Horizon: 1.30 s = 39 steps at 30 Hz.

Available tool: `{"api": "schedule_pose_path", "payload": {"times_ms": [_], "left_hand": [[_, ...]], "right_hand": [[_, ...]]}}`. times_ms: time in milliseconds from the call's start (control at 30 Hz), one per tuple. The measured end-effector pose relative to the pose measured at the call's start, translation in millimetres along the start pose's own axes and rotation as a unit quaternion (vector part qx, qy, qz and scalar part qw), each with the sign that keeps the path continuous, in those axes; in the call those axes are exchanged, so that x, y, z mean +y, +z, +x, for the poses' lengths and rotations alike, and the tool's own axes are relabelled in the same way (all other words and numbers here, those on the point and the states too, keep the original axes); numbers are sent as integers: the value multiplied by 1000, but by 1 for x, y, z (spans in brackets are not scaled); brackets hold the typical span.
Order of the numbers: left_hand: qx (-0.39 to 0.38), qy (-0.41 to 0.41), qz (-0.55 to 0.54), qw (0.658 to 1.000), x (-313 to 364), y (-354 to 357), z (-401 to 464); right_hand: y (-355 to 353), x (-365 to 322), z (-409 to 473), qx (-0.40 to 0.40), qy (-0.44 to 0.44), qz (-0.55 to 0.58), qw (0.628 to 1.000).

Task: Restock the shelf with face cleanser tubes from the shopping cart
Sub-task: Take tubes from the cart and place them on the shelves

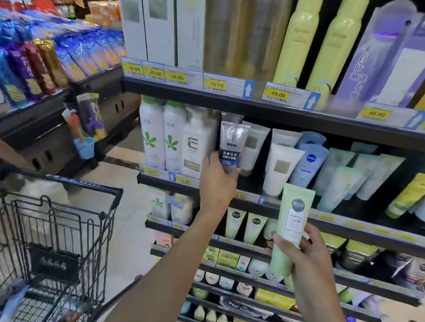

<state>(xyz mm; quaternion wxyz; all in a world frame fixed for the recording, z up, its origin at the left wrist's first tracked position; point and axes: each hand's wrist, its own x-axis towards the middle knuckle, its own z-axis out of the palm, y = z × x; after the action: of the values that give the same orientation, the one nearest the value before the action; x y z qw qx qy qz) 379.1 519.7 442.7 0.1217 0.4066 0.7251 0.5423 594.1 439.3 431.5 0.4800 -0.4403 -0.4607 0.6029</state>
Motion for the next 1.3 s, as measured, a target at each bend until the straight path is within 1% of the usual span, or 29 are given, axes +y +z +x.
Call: {"api": "schedule_pose_path", "payload": {"times_ms": [200, 500, 667, 867, 1300], "left_hand": [[31, -19, 59, 998, -5, 16, 13], [0, -46, 165, 985, -10, 32, 25], [-10, -79, 167, 983, -8, 38, 40], [-6, -89, 146, 985, -6, 49, 49], [-11, -109, 142, 984, -11, 63, 69]], "right_hand": [[-9, -1, 7, -22, 1, -9, 1000], [-20, 4, 26, -27, 13, -14, 999], [-23, 8, 34, -34, 14, -13, 999], [-29, 6, 39, -40, 16, -15, 999], [-47, 8, 43, -13, 20, -1, 1000]]}}
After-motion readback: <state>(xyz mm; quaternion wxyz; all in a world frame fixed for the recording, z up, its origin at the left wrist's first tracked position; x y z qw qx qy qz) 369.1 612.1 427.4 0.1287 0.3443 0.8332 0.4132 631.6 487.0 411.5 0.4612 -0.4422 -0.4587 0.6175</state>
